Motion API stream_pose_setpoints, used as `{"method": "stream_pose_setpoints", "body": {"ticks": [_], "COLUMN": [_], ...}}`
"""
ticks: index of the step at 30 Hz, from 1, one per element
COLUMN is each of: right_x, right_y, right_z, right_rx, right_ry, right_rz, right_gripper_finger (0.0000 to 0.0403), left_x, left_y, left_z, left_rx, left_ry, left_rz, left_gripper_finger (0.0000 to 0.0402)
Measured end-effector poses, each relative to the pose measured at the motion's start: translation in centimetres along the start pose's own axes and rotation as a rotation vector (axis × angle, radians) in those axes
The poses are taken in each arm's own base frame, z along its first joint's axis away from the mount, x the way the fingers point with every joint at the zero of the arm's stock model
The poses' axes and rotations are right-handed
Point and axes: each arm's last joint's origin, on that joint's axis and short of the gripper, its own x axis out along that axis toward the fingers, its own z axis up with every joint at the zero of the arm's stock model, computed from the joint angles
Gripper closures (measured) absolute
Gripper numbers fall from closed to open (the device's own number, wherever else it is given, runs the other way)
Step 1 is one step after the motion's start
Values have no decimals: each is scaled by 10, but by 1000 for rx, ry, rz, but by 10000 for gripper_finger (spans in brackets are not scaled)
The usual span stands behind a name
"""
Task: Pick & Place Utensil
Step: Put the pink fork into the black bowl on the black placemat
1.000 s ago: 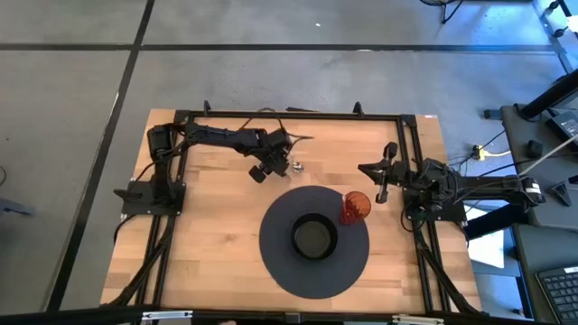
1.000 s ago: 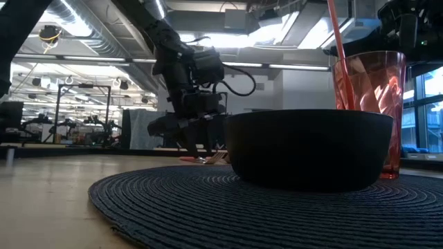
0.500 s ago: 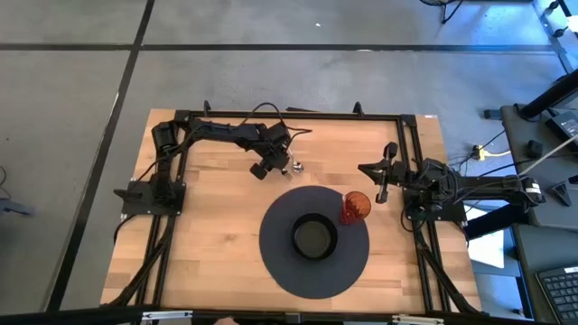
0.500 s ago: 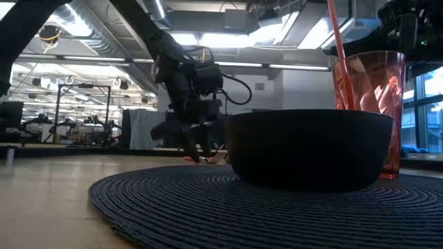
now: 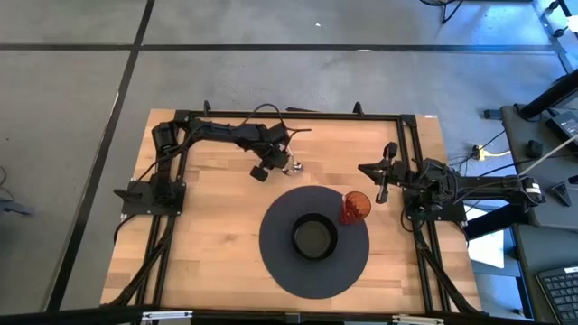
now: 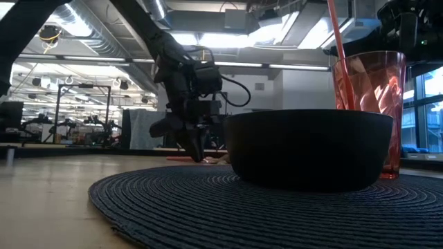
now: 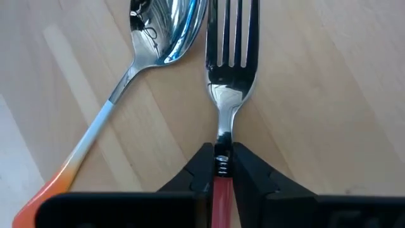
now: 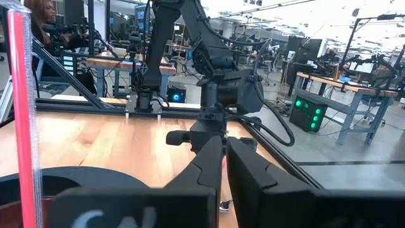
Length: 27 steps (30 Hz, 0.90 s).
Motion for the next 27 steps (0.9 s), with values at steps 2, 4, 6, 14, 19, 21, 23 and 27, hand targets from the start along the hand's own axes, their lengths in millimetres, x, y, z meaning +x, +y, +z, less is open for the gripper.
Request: {"method": "stream_pose_setpoints", "body": {"ticks": [2, 4, 6, 14, 19, 21, 23, 27], "right_x": [0, 0, 0, 0, 0, 0, 0, 0], "right_y": [0, 0, 0, 0, 0, 0, 0, 0], "right_z": [0, 0, 0, 0, 0, 0, 0, 0], "right_rx": [0, 0, 0, 5, 5, 5, 5, 12], "right_ry": [0, 0, 0, 0, 0, 0, 0, 0], "right_rz": [0, 0, 0, 1, 0, 1, 0, 1], "right_gripper_finger": [377, 377, 377, 377, 377, 377, 377, 377], "left_x": [0, -1, -3, -24, -37, -39, -43, -43], "left_y": [-1, -3, -6, -21, -27, -31, -34, -36], "left_z": [2, 4, 8, 24, 33, 38, 43, 47], "left_rx": [-4, -18, -19, 27, 55, 66, 76, 69], "left_ry": [6, 20, 46, 23, 29, 27, 19, 5], "left_rz": [4, 18, 47, 67, 122, 132, 146, 161], "left_gripper_finger": [373, 373, 373, 375, 401, 399, 400, 400]}}
